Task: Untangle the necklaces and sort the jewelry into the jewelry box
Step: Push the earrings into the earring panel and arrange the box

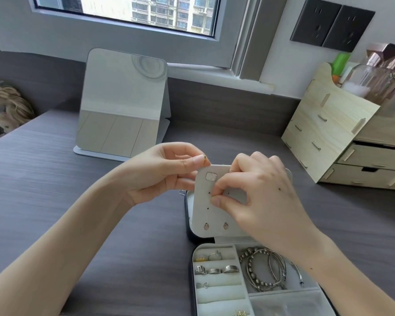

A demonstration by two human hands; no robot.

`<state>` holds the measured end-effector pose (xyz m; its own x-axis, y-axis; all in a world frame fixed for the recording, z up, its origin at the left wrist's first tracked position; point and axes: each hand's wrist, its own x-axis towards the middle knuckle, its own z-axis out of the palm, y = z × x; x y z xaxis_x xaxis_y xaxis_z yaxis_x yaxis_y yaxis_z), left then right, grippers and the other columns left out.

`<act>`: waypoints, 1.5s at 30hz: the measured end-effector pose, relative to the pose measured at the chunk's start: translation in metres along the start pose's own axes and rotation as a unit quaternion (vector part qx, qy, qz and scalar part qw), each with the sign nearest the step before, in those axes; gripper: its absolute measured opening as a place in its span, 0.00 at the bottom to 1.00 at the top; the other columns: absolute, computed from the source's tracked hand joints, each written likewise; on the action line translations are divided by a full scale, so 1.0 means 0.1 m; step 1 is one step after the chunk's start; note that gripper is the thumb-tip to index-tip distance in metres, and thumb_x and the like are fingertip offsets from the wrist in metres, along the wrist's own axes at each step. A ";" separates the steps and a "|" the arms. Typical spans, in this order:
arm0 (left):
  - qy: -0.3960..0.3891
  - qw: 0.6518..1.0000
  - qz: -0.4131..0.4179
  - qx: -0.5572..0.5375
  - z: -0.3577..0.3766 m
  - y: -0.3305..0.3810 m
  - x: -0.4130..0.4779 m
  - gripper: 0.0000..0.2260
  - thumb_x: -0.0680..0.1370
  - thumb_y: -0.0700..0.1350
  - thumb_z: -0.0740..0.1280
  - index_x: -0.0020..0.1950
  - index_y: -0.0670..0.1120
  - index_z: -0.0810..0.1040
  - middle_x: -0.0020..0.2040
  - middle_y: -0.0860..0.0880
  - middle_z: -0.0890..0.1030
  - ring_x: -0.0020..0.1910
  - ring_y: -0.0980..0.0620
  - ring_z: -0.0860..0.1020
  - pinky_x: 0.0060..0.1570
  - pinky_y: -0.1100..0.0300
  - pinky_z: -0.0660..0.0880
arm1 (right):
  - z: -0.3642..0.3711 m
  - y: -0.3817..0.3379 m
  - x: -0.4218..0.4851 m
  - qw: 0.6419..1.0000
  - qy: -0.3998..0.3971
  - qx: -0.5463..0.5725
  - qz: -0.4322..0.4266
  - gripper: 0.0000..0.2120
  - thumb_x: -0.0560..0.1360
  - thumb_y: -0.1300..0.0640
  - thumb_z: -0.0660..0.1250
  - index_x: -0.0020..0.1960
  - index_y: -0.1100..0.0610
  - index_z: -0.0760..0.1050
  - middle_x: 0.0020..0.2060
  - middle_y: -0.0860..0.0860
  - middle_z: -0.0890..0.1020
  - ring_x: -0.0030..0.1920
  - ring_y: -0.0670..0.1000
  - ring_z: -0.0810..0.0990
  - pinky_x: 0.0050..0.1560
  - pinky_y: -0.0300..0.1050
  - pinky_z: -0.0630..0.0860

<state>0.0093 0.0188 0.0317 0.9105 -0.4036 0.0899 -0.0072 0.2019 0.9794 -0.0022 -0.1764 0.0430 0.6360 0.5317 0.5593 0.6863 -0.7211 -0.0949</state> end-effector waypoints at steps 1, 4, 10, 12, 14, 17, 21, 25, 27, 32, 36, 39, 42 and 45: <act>0.001 1.000 -0.001 -0.002 0.00 0.00 0.00 0.10 0.66 0.49 0.73 0.42 0.44 0.83 0.45 0.42 0.82 0.43 0.46 0.82 0.43 0.57 0.80 | 0.00 -0.01 0.00 1.000 0.004 -0.002 0.006 0.04 0.64 0.46 0.68 0.32 0.45 0.78 0.32 0.43 0.69 0.36 0.48 0.67 0.38 0.46 0.55; 0.005 1.000 0.000 -0.004 0.01 -0.01 0.00 0.07 0.67 0.47 0.70 0.41 0.44 0.82 0.44 0.43 0.82 0.42 0.47 0.82 0.41 0.58 0.79 | 0.01 -0.04 0.02 0.999 0.018 0.003 0.028 0.04 0.63 0.46 0.69 0.31 0.46 0.77 0.31 0.43 0.71 0.35 0.48 0.68 0.38 0.45 0.55; -0.034 0.999 0.010 -0.007 -0.01 0.00 -0.01 0.06 0.68 0.47 0.71 0.40 0.46 0.82 0.44 0.44 0.82 0.41 0.49 0.82 0.41 0.59 0.79 | -0.03 -0.06 0.02 0.996 0.068 -0.037 0.039 0.20 0.59 0.41 0.70 0.47 0.50 0.75 0.42 0.44 0.75 0.44 0.51 0.72 0.46 0.44 0.58; -0.064 0.998 0.011 -0.011 -0.02 -0.01 -0.01 0.05 0.69 0.47 0.71 0.40 0.46 0.82 0.43 0.45 0.82 0.41 0.50 0.81 0.42 0.60 0.79 | -0.07 -0.03 -0.01 0.998 0.060 -0.022 0.022 0.23 0.60 0.40 0.70 0.52 0.50 0.76 0.44 0.44 0.77 0.47 0.50 0.74 0.49 0.45 0.60; -0.091 0.996 0.007 -0.015 -0.01 -0.03 -0.01 0.06 0.69 0.48 0.72 0.40 0.46 0.82 0.42 0.46 0.81 0.41 0.50 0.81 0.41 0.60 0.79 | -0.09 0.00 -0.07 0.998 0.054 0.014 -0.001 0.17 0.63 0.40 0.69 0.46 0.50 0.77 0.40 0.43 0.78 0.44 0.50 0.74 0.48 0.47 0.61; -0.120 0.991 -0.014 0.050 0.02 -0.10 0.01 0.08 0.68 0.51 0.73 0.41 0.47 0.82 0.42 0.46 0.81 0.42 0.49 0.79 0.43 0.59 0.77 | -0.09 0.01 -0.18 0.996 0.079 0.034 -0.024 0.14 0.66 0.41 0.69 0.39 0.52 0.76 0.36 0.44 0.78 0.39 0.51 0.74 0.45 0.47 0.62; -0.163 0.980 -0.049 0.107 0.08 -0.17 0.01 0.11 0.66 0.55 0.75 0.41 0.49 0.83 0.41 0.46 0.80 0.42 0.47 0.76 0.44 0.58 0.75 | -0.06 -0.02 -0.35 0.989 0.139 0.020 -0.051 0.15 0.71 0.44 0.70 0.39 0.56 0.79 0.38 0.48 0.80 0.39 0.53 0.77 0.45 0.48 0.63; -0.186 0.975 -0.050 0.111 0.13 -0.22 -0.01 0.08 0.67 0.53 0.74 0.41 0.50 0.84 0.40 0.51 0.82 0.40 0.52 0.78 0.44 0.62 0.75 | 0.00 -0.06 -0.49 0.975 0.204 -0.020 -0.086 0.13 0.71 0.46 0.72 0.40 0.57 0.79 0.38 0.50 0.81 0.39 0.52 0.77 0.45 0.47 0.61; -0.195 0.974 -0.044 0.105 0.15 -0.23 -0.01 0.07 0.68 0.52 0.73 0.41 0.50 0.84 0.40 0.51 0.82 0.40 0.53 0.78 0.44 0.62 0.74 | 0.02 -0.07 -0.54 0.968 0.228 -0.035 -0.099 0.12 0.71 0.46 0.72 0.43 0.54 0.76 0.38 0.49 0.81 0.40 0.51 0.75 0.45 0.45 0.59; -0.224 0.968 -0.029 0.106 0.15 -0.25 -0.02 0.05 0.70 0.49 0.71 0.43 0.49 0.83 0.41 0.51 0.81 0.42 0.52 0.77 0.45 0.62 0.73 | 0.04 -0.07 -0.60 0.960 0.249 -0.052 -0.119 0.13 0.71 0.46 0.72 0.44 0.52 0.71 0.38 0.48 0.81 0.40 0.50 0.74 0.44 0.46 0.59; -0.230 0.966 -0.028 0.117 0.16 -0.24 -0.02 0.06 0.70 0.49 0.71 0.43 0.49 0.83 0.41 0.52 0.80 0.42 0.52 0.76 0.45 0.62 0.73 | 0.06 -0.08 -0.61 0.957 0.257 -0.058 -0.125 0.14 0.70 0.46 0.73 0.44 0.52 0.71 0.37 0.48 0.81 0.39 0.50 0.74 0.43 0.47 0.60; -0.232 0.965 -0.031 0.121 0.17 -0.24 -0.02 0.04 0.70 0.48 0.70 0.43 0.50 0.83 0.41 0.52 0.80 0.42 0.53 0.76 0.45 0.63 0.72 | 0.06 -0.07 -0.61 0.956 0.258 -0.060 -0.126 0.14 0.70 0.46 0.73 0.44 0.52 0.72 0.37 0.48 0.81 0.39 0.50 0.74 0.43 0.48 0.60; -0.224 0.965 -0.033 0.129 0.18 -0.24 -0.02 0.04 0.70 0.45 0.69 0.41 0.51 0.83 0.40 0.53 0.80 0.41 0.54 0.77 0.45 0.63 0.73 | 0.06 -0.07 -0.62 0.955 0.259 -0.063 -0.128 0.14 0.70 0.46 0.73 0.44 0.52 0.72 0.38 0.48 0.81 0.40 0.50 0.74 0.43 0.48 0.60; -0.224 0.965 -0.032 0.133 0.18 -0.23 -0.02 0.05 0.71 0.42 0.68 0.41 0.50 0.83 0.40 0.52 0.80 0.41 0.54 0.77 0.44 0.63 0.73 | 0.06 -0.07 -0.62 0.955 0.259 -0.064 -0.130 0.14 0.70 0.46 0.73 0.44 0.52 0.72 0.37 0.48 0.81 0.40 0.50 0.74 0.43 0.48 0.60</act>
<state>0.0000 -0.0009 0.0122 0.6430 -0.7649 0.0381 -0.1162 -0.0483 0.9921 -0.0442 -0.2010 0.0040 0.1674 0.4326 0.8859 0.7280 -0.6602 0.1848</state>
